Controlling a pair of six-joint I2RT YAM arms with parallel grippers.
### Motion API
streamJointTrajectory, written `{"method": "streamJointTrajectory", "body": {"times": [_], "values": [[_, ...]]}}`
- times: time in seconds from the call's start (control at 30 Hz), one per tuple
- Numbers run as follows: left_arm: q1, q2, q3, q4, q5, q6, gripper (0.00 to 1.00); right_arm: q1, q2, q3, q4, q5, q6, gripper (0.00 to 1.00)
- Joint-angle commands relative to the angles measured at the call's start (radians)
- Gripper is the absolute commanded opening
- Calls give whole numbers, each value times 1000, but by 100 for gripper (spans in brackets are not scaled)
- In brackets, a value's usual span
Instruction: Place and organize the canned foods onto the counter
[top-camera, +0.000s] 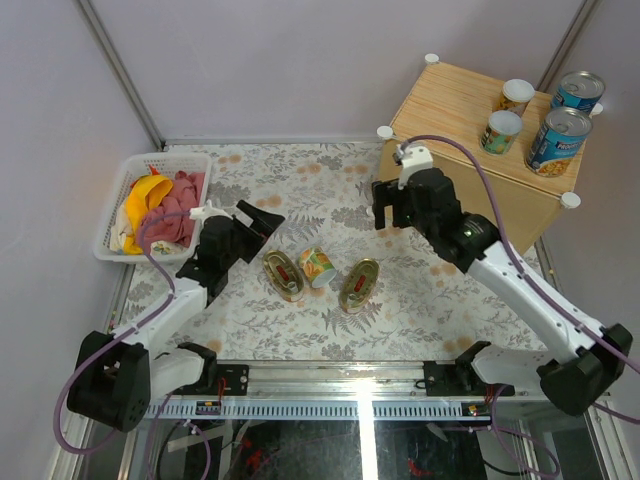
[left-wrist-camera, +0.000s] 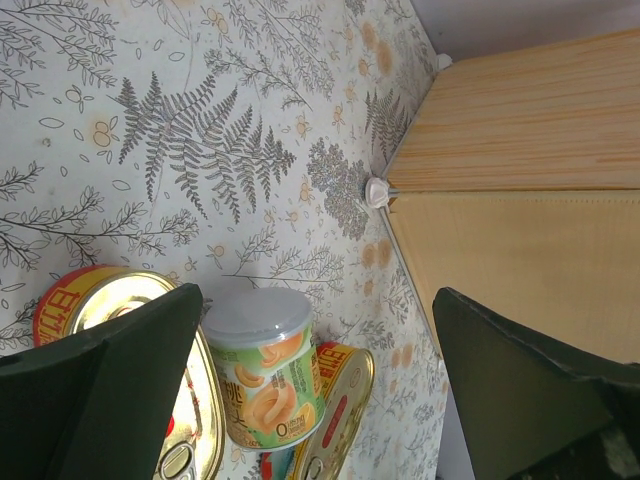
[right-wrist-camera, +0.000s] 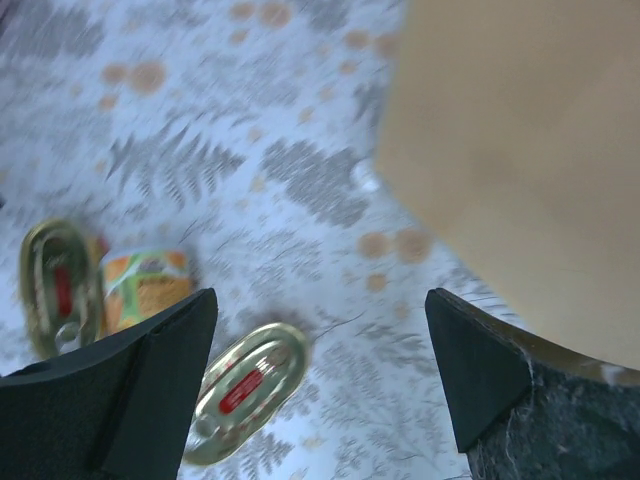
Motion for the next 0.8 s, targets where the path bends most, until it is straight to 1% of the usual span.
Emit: {"method": "streamJointTrajectory", "body": {"times": [0.0,0.13,0.27,0.53,0.77], "values": [[-2,12,57,-66,48,32,100,21,99,85,-85,-284,27,92],[-1,33,86,-99,82,30,100,43,189,105,-99,-401,25,93],[7,56,102,-115,121,23,100,76,264,117,-97,-471,43,94],[22,89,116,-124,180,4,100,139,400,152,-82,-526,78,94],[51,94,123,-138,220,3,100,156,494,166,-52,-538,105,95]]}}
